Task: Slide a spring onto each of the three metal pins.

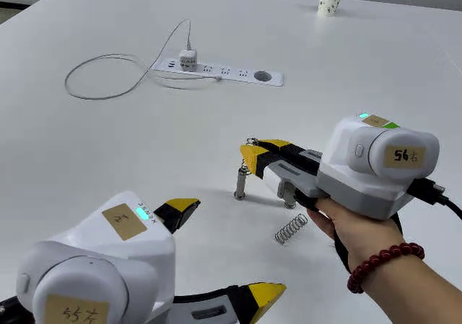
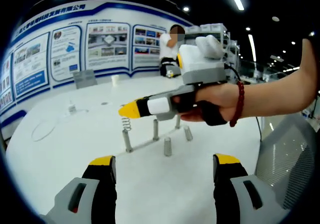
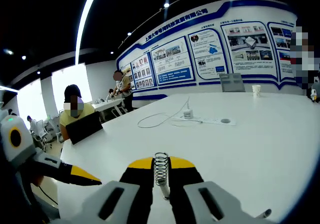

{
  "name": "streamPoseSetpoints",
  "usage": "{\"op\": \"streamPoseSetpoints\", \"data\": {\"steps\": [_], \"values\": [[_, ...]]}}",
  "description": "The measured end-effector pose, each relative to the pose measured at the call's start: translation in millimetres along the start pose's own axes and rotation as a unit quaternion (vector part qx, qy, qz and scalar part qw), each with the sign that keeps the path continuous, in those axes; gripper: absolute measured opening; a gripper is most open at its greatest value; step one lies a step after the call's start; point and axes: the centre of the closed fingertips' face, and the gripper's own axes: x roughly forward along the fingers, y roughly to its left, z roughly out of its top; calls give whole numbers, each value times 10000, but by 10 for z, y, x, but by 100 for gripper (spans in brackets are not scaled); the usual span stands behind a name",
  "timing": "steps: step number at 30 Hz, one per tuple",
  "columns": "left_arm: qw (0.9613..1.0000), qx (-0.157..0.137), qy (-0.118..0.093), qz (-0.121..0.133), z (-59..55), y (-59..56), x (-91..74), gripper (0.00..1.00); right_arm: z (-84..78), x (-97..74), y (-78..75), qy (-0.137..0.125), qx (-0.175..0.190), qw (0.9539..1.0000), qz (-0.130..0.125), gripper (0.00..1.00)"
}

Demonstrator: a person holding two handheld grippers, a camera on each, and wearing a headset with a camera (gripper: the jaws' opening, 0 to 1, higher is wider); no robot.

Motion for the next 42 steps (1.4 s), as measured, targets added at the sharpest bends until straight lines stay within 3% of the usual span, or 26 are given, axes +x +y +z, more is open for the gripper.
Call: {"op": "streamPoseSetpoints", "data": {"steps": [11,17,29,42], "values": [[10000,33,11,-64,-8,-35,24,88,-26,53,2,20,-11,10000,-37,12],[9999,78,48,-43,-21,-31,22,88,-56,52,34,99,-242,9997,-21,12],[9998,157,124,-42,-44,-34,23,88,-239,74,53,456,-683,9966,-92,12],[9997,161,173,-47,-69,-31,17,88,-417,106,29,780,-795,9937,-116,12]]}}
